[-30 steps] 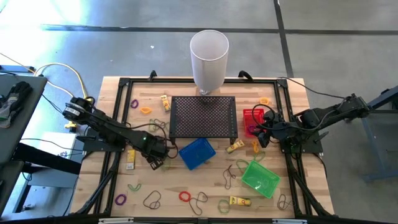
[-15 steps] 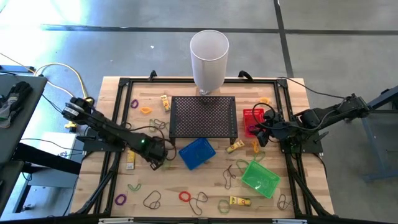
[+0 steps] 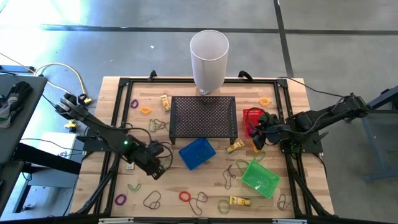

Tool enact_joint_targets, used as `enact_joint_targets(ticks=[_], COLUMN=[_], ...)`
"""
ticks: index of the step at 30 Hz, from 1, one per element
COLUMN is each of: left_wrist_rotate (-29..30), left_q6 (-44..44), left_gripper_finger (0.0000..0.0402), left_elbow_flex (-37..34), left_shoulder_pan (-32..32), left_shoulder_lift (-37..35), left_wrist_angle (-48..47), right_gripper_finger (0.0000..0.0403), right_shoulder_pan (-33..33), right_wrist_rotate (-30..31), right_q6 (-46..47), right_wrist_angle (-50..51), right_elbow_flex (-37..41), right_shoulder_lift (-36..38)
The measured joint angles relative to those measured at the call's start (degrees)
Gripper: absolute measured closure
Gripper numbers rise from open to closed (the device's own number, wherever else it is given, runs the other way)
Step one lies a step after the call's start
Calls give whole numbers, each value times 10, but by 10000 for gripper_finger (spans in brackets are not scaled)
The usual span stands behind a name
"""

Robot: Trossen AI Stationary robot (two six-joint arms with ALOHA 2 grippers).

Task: Pick & Place Office Desk Supplies
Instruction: Put the violet rubber band into the blue bin

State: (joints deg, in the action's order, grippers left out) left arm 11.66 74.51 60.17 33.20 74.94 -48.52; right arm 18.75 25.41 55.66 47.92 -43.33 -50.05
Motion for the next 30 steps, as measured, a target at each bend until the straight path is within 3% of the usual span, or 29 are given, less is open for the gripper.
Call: enact_joint_targets(ticks=[7,11,16,23,30], left_wrist_rotate=[87,131,139,135,127], left_q6=[-29,-92,-211,-278,-424], left_gripper_finger=[401,401,401,401,401], left_elbow_flex=[123,156,162,162,162], left_shoulder_pan=[24,23,-8,-72,-106], left_shoulder_lift=[0,0,0,12,59], left_wrist_angle=[4,79,182,191,210], right_gripper_finger=[200,200,200,200,200], right_shoulder_pan=[0,0,14,41,62], right_wrist_rotate=[-31,-53,-56,-41,-28], right_q6=[-4,-4,-4,1,2], right_wrist_angle=[7,7,4,-13,-39], right_elbow_flex=[0,0,0,0,0], right_shoulder_lift=[-5,-5,-5,-5,-5])
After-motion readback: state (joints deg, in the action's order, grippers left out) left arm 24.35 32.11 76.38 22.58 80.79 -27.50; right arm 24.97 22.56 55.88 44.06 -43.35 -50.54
